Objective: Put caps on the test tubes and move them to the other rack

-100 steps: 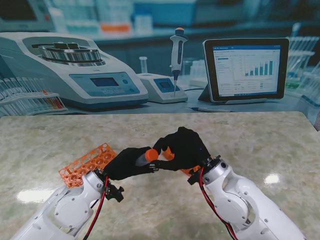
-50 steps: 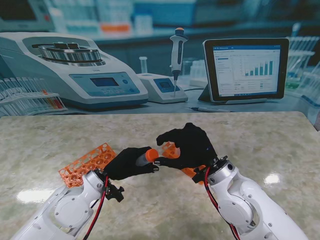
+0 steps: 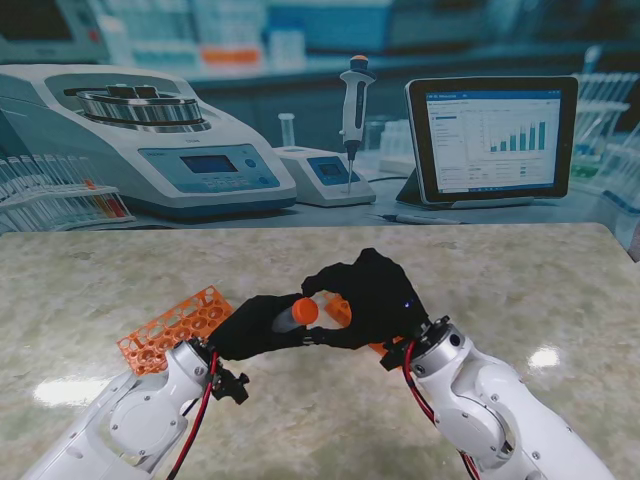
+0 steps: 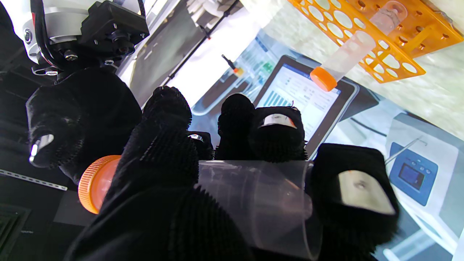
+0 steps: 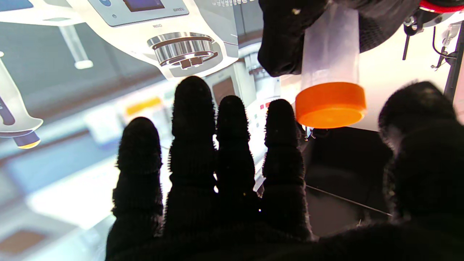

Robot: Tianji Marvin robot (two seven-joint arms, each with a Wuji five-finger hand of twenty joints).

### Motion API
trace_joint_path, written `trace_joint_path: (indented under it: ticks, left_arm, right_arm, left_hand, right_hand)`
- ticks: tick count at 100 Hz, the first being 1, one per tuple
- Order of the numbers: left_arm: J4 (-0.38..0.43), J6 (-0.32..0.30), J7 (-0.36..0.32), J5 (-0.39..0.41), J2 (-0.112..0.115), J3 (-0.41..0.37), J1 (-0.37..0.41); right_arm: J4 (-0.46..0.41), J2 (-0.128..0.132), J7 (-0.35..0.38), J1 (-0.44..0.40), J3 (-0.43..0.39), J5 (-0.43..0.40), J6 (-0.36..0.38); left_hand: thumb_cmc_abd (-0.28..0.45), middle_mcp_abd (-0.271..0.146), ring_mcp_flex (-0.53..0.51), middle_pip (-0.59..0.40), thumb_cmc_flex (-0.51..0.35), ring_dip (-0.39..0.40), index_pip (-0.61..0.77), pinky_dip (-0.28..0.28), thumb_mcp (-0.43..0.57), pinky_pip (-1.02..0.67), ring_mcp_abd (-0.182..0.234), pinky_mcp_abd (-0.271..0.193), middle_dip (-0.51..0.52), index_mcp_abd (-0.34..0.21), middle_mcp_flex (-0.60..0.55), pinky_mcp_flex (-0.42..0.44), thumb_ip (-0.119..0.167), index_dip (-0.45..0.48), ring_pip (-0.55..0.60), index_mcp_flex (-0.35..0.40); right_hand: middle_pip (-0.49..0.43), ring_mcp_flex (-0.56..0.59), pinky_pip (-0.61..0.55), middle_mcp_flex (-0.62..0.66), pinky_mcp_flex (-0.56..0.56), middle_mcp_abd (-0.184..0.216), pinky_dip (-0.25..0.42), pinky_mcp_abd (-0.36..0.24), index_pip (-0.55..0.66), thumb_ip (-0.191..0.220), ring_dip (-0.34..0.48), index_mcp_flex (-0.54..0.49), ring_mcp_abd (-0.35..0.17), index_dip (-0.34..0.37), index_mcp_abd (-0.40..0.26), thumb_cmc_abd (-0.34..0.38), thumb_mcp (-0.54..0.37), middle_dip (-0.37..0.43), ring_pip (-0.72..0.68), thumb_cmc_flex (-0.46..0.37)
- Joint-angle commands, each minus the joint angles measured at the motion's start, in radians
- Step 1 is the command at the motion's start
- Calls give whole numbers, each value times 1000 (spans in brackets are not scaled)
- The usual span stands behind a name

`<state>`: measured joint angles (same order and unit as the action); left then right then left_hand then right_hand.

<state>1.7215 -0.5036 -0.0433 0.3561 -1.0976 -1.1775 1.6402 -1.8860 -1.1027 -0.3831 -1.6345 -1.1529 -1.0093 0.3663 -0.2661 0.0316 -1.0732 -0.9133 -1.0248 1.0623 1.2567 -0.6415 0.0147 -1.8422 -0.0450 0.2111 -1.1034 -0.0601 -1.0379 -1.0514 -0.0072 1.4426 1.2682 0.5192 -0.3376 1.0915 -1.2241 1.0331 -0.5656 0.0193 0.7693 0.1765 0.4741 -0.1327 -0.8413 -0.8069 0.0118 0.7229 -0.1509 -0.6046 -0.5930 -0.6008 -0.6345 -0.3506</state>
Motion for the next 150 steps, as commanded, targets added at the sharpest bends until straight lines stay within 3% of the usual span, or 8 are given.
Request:
trace_joint_path:
  ticks: [1, 48, 61, 70, 82, 85, 89, 150]
  left_arm:
    - [4, 3, -5, -2, -1, 2, 1]
    - [3, 3, -5, -2, -1, 2, 0]
    - [2, 3, -6, -3, -1, 4, -2]
    - [1, 2, -6, -3, -1, 4, -2]
    - [1, -2, -7, -4, -1, 3, -1]
    - [1, -2, -7, -3, -1, 3, -1]
    - [1, -3, -7, -3, -1, 3, -1]
    - [-1, -9, -3, -2, -1, 6, -2]
  right_arm:
    - [-7, -3, 1, 3, 8, -4, 2]
    - [4, -4, -5, 23, 29, -5, 10]
    - [6, -5, -2, 26, 33, 3, 9]
    - [7, -6, 3, 28, 37, 9, 6]
    - [8, -6, 10, 30, 42, 18, 3]
    - [8, -7, 11, 30, 43, 21, 3]
    - [9, -7, 14, 31, 44, 25, 3]
    - [28, -12, -1, 49, 71, 34, -13]
  left_hand:
    - [53, -28, -37, 5, -33, 11, 29, 14, 10, -135, 10, -130, 6, -52, -10, -33, 0, 33, 35, 9]
    - [53, -28, -37, 5, -31, 11, 29, 14, 9, -135, 10, -130, 6, -52, -10, -33, 0, 33, 35, 9]
    - [53, -27, -37, 5, -32, 11, 29, 14, 10, -135, 10, -130, 6, -52, -10, -33, 0, 33, 35, 9]
    - [53, -27, -37, 5, -33, 11, 29, 14, 10, -135, 10, -130, 6, -52, -10, -33, 0, 33, 35, 9]
    - [53, -27, -37, 5, -32, 11, 29, 14, 10, -135, 10, -130, 6, -52, -10, -33, 0, 33, 35, 9]
    - [52, -27, -37, 5, -33, 11, 29, 14, 10, -135, 10, -130, 6, -52, -11, -33, 0, 33, 35, 9]
    - [52, -27, -37, 5, -33, 11, 29, 14, 10, -135, 10, -130, 6, -52, -10, -33, 0, 33, 35, 9]
    - [52, -29, -37, 6, -32, 11, 29, 14, 10, -135, 10, -130, 6, -52, -11, -33, 0, 33, 35, 9]
  right_hand:
    - [-13, -13, 12, -1, 16, 6, -6, 4, 9, 23, 14, 15, -20, -14, 5, -33, -10, 6, 23, -22]
    - [-73, 37, 3, 77, -11, 26, -5, 1, 90, 23, 16, -49, -30, 44, -41, -44, 86, -35, 14, -197]
    - [-88, 63, -5, 117, -20, 31, -9, 2, 251, 45, 23, -30, -28, -94, -95, 73, 481, -44, 12, -450]
    - [-98, 80, -11, 142, -26, 35, -9, 2, 364, 75, 25, -9, -28, -156, -136, 112, 574, -47, 8, -542]
    - [-119, 101, -18, 172, -34, 38, -9, 2, 402, 59, 27, -36, -29, -174, -162, 142, 513, -81, 1, -584]
    - [-116, 108, -21, 187, -36, 41, -12, 2, 410, -43, 28, -49, -27, -178, -169, 80, 195, -97, -4, -451]
    - [-122, 115, -22, 198, -39, 43, -12, 4, 414, -66, 28, -62, -27, -178, -176, 75, 121, -98, -6, -425]
    - [-198, 213, -82, 333, -125, 61, -2, -2, 487, -89, 4, -207, -30, -190, -229, 51, 109, -92, -113, -292]
